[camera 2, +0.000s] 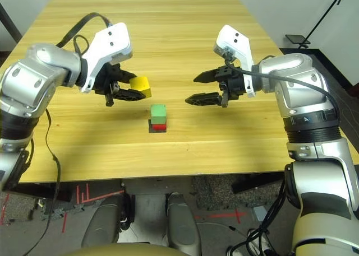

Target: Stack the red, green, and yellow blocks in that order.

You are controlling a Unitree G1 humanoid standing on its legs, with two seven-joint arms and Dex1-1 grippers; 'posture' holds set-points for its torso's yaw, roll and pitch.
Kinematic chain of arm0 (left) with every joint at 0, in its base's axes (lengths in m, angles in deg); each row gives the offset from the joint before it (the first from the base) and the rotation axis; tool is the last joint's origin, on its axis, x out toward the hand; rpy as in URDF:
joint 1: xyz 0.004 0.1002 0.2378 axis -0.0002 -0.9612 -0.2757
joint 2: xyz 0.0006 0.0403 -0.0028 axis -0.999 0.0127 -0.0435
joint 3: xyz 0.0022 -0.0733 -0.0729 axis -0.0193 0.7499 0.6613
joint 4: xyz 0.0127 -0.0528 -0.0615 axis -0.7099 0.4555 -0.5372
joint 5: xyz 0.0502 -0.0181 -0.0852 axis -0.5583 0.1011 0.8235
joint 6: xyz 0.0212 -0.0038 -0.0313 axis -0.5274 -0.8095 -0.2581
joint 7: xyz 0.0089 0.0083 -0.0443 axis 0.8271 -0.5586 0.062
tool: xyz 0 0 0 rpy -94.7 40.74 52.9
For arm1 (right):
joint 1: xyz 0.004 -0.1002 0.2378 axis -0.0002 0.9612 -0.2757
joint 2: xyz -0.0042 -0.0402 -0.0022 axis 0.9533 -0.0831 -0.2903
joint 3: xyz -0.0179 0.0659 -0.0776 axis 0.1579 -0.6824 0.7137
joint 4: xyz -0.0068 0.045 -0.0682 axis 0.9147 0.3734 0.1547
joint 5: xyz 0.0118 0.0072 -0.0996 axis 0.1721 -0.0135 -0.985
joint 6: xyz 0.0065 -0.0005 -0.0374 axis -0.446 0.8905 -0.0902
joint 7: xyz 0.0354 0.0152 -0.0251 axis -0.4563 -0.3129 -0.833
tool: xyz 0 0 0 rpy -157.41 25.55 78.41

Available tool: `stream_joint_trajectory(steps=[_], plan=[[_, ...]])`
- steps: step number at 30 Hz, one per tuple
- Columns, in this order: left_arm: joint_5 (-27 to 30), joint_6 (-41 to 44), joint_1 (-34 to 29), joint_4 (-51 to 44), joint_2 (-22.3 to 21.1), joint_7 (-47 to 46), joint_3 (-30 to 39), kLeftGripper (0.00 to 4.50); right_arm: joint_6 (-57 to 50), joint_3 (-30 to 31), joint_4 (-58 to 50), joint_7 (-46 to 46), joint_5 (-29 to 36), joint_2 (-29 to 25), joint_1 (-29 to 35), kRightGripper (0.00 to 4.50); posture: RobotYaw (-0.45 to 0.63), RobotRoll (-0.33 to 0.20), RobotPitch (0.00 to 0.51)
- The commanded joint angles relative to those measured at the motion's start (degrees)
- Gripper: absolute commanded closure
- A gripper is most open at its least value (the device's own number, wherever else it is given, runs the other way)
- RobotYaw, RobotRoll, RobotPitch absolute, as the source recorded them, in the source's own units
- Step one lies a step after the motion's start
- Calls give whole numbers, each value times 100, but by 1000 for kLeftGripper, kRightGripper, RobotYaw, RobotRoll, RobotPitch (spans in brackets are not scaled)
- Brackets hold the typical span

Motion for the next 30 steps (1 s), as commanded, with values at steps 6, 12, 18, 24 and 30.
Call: stream_joint_trajectory(steps=[6,12,18,24,30], plan=[[-299,-860,426,1209,609,336,-592,2559,-192,-65,-310,-45,127,-83,200,0,224,-90,79],[-583,-1583,605,2012,893,421,-615,2559,-303,-105,-428,-100,146,-128,249,0,206,-88,80],[-781,-1957,602,2396,947,508,-569,2559,-392,-141,-512,-156,169,-149,284,0,200,-85,80],[-871,-1976,527,2391,947,602,-538,2559,-391,-163,-507,-191,168,-114,294,0,204,-85,79],[-871,-1863,435,2145,905,732,-529,2559,-355,-152,-452,-183,152,-108,269,0,209,-89,81]])
